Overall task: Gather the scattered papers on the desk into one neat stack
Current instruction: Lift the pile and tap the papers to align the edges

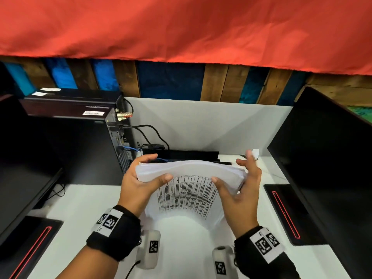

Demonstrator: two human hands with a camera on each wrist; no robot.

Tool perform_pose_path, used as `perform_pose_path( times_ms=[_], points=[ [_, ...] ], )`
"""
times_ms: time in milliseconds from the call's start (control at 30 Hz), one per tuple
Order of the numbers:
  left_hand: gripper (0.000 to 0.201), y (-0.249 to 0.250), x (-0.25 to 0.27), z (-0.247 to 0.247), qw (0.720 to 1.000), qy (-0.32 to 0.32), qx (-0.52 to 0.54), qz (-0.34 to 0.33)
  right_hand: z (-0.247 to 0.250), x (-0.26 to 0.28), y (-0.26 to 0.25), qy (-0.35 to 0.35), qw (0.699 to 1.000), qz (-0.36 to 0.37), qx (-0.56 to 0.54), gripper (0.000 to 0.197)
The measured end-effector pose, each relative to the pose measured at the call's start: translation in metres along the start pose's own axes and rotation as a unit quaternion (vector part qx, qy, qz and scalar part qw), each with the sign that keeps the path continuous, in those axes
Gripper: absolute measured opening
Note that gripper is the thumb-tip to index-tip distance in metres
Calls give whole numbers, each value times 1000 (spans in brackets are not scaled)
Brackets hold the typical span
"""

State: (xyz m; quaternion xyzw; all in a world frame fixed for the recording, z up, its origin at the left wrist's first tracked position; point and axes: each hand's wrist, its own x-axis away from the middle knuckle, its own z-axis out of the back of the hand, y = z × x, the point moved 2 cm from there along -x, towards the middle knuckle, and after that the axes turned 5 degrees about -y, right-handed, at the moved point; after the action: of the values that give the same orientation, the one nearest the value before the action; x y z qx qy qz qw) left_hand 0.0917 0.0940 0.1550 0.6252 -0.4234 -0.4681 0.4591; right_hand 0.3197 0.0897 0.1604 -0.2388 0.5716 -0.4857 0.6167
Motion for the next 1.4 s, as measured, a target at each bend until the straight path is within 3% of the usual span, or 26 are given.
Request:
perform_pose_path(
  times_ms=[100, 233, 400, 500, 600, 700, 800, 1067, 1133, 1300, 1333, 1400],
  points=[
    [41, 9, 3, -10, 998, 49, -12, -46, -11, 7, -3, -10, 989, 66, 130, 61],
    [19, 13, -4, -13, 991, 113, -53, -50, -14, 9, 0, 9, 990, 35, 136, 40],
    [15, 8, -10, -5, 992, 125, -15, -19, -10, 6, 6, -17, 997, -9, 77, 58],
    [45, 3, -3, -3, 998, 52, 10, -39, -8, 9, 9, -7, 998, -62, -28, 82],
    [81, -16, -2, 4, 999, -14, 45, -3, -9, 12, 15, -32, 985, -120, -119, 87],
    [95, -30, -3, 8, 996, -50, 66, 42, -8, 11, 17, -58, 978, -137, -149, 80],
    [103, -36, -4, 10, 993, -65, 69, 65, -9, 8, 23, -59, 968, -165, -177, 92],
    [83, -29, -10, 6, 990, -98, 75, 65, -11, -4, 24, -77, 968, -159, -181, 107],
    [81, -28, -11, 4, 988, -103, 89, 66, -12, -5, 22, -53, 972, -149, -173, 111],
    [97, -27, -10, 1, 989, -83, 109, 55, -17, -5, 15, -64, 976, -125, -168, 110],
    [94, -26, -10, 0, 989, -78, 113, 49, -16, -6, 13, -51, 979, -116, -157, 107],
    [66, -25, -11, -1, 992, -58, 112, 27, -16, -8, 7, -47, 988, -88, -115, 97]
  ],
)
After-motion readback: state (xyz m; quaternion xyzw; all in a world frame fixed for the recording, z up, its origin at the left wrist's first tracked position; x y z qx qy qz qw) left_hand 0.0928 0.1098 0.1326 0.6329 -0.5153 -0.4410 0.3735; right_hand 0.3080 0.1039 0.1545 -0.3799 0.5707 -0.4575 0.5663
